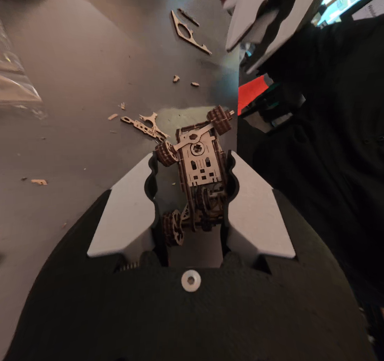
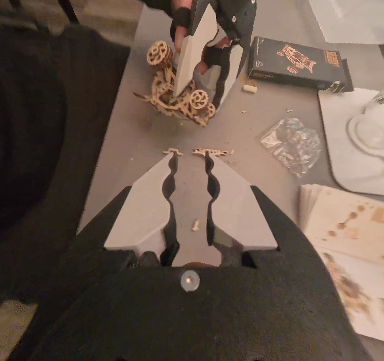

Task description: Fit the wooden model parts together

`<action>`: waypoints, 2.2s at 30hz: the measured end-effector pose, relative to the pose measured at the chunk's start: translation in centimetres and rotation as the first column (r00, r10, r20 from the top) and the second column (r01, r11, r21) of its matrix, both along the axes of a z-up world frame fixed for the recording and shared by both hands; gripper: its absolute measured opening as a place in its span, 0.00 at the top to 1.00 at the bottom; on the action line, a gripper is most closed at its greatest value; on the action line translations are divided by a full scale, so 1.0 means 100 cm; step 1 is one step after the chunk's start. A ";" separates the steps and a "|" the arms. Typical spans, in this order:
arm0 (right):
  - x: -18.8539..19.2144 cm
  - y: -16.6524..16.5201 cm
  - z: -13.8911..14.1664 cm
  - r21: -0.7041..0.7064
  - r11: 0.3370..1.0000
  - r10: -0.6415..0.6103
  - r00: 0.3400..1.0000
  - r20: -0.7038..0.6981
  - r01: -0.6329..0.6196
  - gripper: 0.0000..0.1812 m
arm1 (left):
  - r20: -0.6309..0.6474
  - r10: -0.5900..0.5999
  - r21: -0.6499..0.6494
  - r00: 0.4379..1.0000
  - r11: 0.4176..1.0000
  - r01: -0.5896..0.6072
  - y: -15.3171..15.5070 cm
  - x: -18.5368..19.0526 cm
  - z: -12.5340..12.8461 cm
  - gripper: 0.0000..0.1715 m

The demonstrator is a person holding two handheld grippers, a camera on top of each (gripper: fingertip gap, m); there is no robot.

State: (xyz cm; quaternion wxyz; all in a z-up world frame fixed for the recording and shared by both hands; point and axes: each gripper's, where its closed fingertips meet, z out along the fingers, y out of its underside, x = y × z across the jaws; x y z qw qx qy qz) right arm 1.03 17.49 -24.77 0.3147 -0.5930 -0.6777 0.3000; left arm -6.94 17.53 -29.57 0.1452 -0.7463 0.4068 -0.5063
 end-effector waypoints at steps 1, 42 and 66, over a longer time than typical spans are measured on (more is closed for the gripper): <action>-0.001 -0.003 -0.002 -0.046 0.998 -0.041 0.999 -0.029 0.040 0.85 | 0.011 0.020 0.027 1.000 0.999 -0.020 0.002 0.000 0.003 0.63; -0.004 0.000 0.046 -0.133 0.974 -0.211 0.942 -0.261 0.181 0.74 | 0.427 0.023 0.567 0.904 0.772 -0.287 -0.003 0.075 0.158 0.51; -0.003 -0.014 0.051 -0.243 0.965 -0.154 0.960 -0.234 0.096 0.74 | 0.365 -0.077 0.801 0.928 0.535 -0.270 -0.014 0.078 0.164 0.54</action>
